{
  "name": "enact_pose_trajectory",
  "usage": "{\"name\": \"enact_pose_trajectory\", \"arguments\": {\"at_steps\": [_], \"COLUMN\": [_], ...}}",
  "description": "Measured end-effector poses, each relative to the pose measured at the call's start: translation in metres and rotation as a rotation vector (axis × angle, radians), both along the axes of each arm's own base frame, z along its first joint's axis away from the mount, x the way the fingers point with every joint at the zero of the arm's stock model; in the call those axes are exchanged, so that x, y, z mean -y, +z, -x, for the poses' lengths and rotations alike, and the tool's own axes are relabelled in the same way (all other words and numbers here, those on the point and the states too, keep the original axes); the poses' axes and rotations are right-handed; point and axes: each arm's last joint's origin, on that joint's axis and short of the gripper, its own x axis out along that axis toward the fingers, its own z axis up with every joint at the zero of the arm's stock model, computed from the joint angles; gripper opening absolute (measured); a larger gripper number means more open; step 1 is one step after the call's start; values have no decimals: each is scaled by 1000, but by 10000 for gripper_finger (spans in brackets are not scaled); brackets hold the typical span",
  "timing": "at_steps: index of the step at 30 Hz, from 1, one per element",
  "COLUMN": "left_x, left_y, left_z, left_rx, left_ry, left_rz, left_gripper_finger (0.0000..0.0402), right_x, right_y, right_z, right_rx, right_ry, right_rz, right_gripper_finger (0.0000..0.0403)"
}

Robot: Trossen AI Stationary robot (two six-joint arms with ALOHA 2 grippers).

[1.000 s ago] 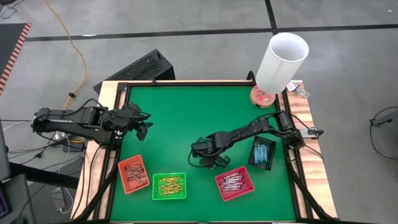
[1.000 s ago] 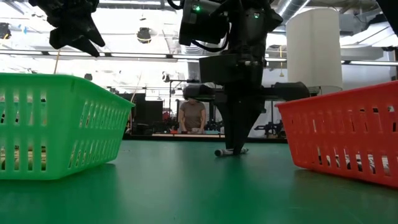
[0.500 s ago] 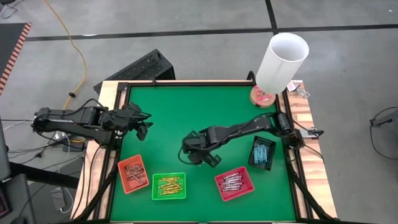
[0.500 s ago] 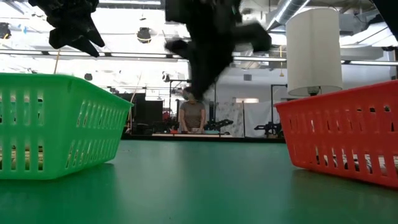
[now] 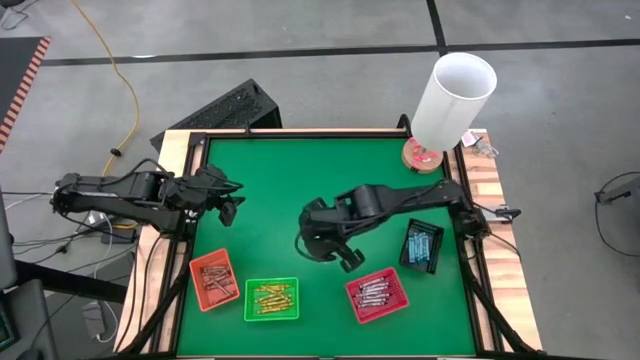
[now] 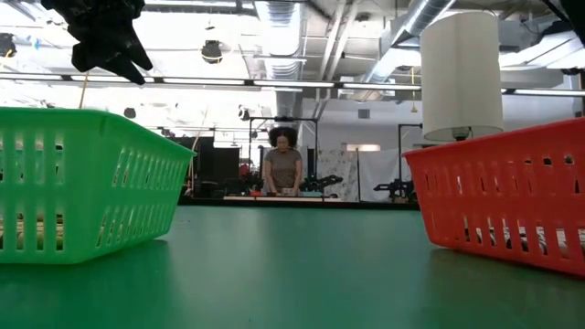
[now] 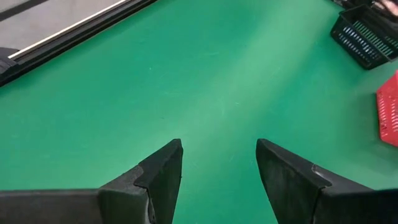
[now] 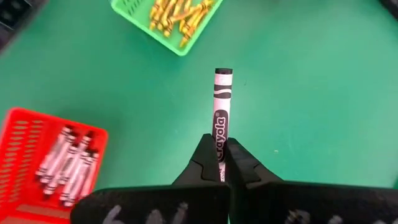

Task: Sort crayons
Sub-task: Put the black crayon into the red bin

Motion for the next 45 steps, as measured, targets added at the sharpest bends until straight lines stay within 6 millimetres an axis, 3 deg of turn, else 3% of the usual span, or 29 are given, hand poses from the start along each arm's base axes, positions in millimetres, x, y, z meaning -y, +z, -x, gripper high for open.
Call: {"name": "enact_pose_trajectory", "arguments": {"at_steps": [7,13,21,26,31,39,42,45], "left_x": [-1,-2,-4,-4,-4,-4,-4,-4], "left_y": [6,13,18,19,19,19,19,19], "left_z": [11,27,42,45,45,45,45,45], "left_rx": [61,141,213,226,226,224,221,218], "left_ry": [5,18,40,41,40,45,42,39], "left_rz": [8,10,2,3,1,-3,-11,-16], "left_gripper_finger": [195,195,195,195,195,195,195,195], "right_x": [-9,-30,-56,-73,-64,-20,-9,0], "right_y": [43,73,82,86,106,142,139,124], "right_z": [48,89,133,150,179,235,251,266], "right_rx": [85,229,304,366,456,627,656,665], "right_ry": [-124,-225,-368,-352,-380,-451,-481,-537], "right_rz": [-72,-44,56,68,12,-74,-62,-68], "right_gripper_finger": [0,0,0,0,0,0,0,0]}}
